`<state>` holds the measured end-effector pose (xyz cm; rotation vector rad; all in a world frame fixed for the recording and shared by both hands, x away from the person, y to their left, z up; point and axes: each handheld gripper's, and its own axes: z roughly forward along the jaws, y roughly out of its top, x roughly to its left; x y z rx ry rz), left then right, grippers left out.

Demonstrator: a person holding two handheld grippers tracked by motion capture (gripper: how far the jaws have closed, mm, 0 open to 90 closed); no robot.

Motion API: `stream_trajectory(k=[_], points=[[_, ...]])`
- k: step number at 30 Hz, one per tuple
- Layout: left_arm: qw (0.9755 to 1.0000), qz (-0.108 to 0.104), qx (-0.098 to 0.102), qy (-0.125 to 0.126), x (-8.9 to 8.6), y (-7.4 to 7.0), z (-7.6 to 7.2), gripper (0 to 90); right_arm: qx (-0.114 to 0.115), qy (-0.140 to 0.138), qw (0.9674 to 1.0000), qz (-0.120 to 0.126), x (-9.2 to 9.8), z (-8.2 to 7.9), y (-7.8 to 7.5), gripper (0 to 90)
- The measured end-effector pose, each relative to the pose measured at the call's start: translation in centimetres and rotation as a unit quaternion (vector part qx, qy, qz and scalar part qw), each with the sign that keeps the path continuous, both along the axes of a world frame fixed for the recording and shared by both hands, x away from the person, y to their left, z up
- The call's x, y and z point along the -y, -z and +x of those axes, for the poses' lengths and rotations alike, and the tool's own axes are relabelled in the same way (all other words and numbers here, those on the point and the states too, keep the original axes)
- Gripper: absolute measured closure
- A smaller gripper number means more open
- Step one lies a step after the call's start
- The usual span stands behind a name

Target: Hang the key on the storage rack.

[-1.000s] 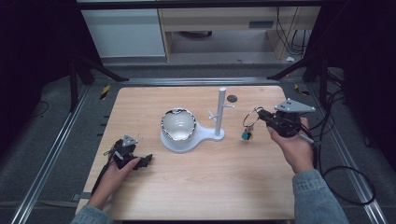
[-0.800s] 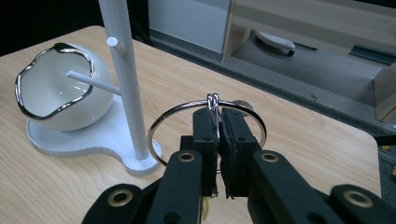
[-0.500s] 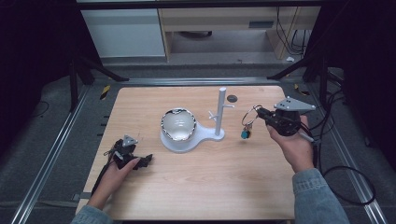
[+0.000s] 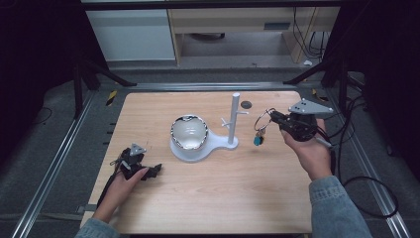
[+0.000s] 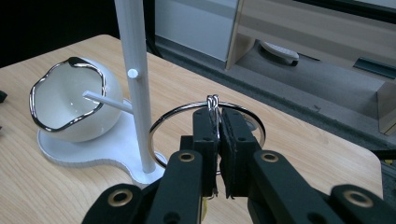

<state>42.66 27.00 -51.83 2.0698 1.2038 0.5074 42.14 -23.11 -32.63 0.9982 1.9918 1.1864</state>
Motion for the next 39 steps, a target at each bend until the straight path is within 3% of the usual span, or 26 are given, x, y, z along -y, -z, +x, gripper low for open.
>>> stream_trajectory(k=[39], points=[[1.0000,0.000,0.000,0.000,0.0,0.0,0.0,0.0,0.017,-0.034,0.9992,-0.010,-2.3,0.1,-2.2,85.5]])
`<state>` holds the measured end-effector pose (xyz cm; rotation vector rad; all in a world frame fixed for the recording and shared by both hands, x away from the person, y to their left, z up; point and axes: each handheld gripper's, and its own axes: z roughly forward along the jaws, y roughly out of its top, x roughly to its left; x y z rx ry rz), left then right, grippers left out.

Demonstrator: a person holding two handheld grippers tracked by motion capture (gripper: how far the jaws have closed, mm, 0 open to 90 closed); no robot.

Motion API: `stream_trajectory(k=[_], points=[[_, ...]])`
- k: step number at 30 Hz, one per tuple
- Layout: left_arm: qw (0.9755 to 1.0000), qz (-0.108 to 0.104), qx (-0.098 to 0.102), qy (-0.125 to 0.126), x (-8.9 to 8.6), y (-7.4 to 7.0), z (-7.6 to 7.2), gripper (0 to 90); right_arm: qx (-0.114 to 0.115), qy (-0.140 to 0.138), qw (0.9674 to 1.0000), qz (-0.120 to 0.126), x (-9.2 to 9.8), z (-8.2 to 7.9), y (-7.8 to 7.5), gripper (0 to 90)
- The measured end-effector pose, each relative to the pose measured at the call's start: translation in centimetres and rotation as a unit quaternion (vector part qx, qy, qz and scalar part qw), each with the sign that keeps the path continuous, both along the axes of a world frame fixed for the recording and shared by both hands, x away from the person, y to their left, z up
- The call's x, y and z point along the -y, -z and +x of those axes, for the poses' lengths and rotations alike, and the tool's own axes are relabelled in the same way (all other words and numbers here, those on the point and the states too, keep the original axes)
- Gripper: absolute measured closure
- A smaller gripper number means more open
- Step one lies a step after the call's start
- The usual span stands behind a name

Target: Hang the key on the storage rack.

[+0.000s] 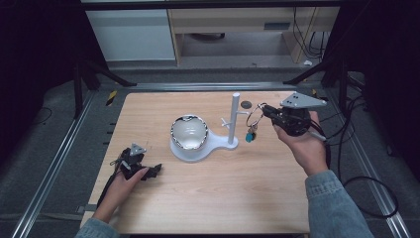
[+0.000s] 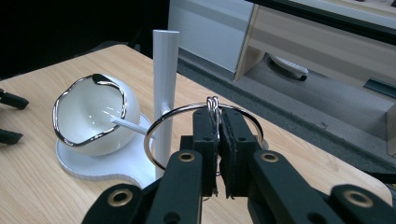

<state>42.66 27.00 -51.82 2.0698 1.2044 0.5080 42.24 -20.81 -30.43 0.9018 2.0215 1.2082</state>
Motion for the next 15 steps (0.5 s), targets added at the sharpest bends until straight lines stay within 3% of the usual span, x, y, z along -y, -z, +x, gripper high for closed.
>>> stream_trajectory(k=[15], points=[[1.0000,0.000,0.000,0.000,0.0,0.0,0.0,0.0,-0.009,-0.010,0.9999,-0.010,-1.3,1.0,0.2,85.5]])
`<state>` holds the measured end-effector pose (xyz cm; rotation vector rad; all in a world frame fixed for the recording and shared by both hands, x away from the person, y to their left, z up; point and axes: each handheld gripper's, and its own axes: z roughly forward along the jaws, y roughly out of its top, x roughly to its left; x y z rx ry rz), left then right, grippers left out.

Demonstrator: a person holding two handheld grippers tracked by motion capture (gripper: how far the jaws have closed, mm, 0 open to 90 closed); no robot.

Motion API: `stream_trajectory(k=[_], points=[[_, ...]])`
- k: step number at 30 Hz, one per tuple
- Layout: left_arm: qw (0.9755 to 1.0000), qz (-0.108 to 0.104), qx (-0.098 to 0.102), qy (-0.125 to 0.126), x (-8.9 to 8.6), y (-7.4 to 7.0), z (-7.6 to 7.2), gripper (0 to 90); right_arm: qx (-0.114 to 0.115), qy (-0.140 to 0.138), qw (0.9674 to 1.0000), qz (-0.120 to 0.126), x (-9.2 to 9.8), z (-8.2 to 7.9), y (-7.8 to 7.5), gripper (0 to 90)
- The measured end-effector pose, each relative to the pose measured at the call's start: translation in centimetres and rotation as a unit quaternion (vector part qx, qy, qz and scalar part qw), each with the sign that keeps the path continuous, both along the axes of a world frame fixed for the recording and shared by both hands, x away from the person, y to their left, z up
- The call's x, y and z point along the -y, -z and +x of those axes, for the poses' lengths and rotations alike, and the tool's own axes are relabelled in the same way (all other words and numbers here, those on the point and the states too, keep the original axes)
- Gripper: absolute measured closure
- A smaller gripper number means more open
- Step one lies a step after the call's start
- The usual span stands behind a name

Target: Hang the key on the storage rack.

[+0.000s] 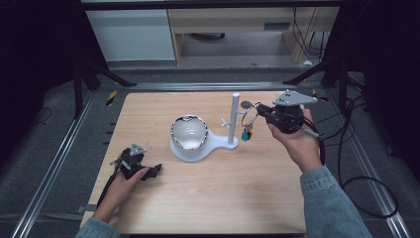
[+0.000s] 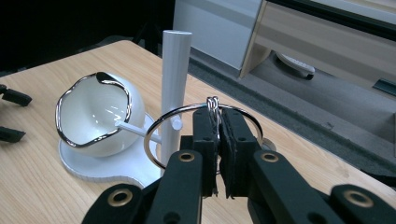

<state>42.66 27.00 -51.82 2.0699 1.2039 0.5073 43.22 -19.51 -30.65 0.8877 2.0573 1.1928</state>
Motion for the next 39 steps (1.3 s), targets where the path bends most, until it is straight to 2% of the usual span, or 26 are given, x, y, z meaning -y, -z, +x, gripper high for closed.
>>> stream_trajectory(k=[8,16,39], points=[[1.0000,0.000,0.000,0.000,0.0,0.0,0.0,0.0,-0.008,-0.007,0.9999,-0.003,-0.8,1.0,0.2,85.5],[1.0000,0.000,0.000,0.000,0.0,0.0,0.0,0.0,-0.014,-0.007,0.9999,-0.003,-0.8,1.6,0.6,85.5],[1.0000,0.000,0.000,0.000,0.0,0.0,0.0,0.0,-0.032,-0.015,0.9993,0.005,-0.7,2.6,1.3,85.4]])
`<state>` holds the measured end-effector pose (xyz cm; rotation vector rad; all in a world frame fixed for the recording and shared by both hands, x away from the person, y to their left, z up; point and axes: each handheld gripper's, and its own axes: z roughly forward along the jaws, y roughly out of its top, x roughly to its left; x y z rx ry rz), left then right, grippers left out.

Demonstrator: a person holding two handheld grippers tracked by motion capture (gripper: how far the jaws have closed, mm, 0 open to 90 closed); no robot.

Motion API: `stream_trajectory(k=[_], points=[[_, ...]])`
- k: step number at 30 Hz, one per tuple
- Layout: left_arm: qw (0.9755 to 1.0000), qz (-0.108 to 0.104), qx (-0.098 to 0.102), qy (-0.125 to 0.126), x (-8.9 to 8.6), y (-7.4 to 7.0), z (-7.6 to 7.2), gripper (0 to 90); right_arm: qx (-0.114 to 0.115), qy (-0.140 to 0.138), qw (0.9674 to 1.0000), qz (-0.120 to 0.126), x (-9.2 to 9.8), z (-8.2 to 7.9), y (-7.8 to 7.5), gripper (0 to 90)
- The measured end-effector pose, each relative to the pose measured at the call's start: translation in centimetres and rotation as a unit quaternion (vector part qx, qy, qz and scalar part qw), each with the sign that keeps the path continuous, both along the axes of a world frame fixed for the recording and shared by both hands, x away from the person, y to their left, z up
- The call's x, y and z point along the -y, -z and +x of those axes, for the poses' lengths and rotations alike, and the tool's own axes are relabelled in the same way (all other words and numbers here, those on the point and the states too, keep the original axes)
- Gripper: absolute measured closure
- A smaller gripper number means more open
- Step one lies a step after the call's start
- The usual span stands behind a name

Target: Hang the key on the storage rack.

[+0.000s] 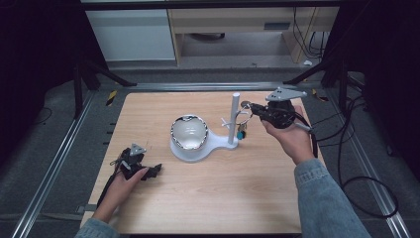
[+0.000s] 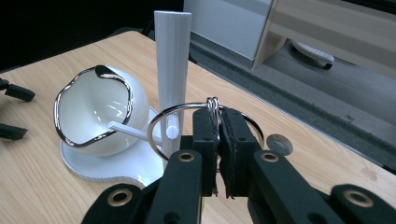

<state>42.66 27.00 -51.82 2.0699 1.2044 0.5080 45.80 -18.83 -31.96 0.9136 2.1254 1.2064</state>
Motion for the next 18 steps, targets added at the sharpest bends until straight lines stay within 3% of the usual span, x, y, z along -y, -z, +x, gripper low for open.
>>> stream_trajectory(k=[18], points=[[1.0000,0.000,0.000,0.000,0.00,0.00,0.00,0.0,-0.015,-0.008,0.9998,0.003,0.04,0.50,0.45,85.2]])
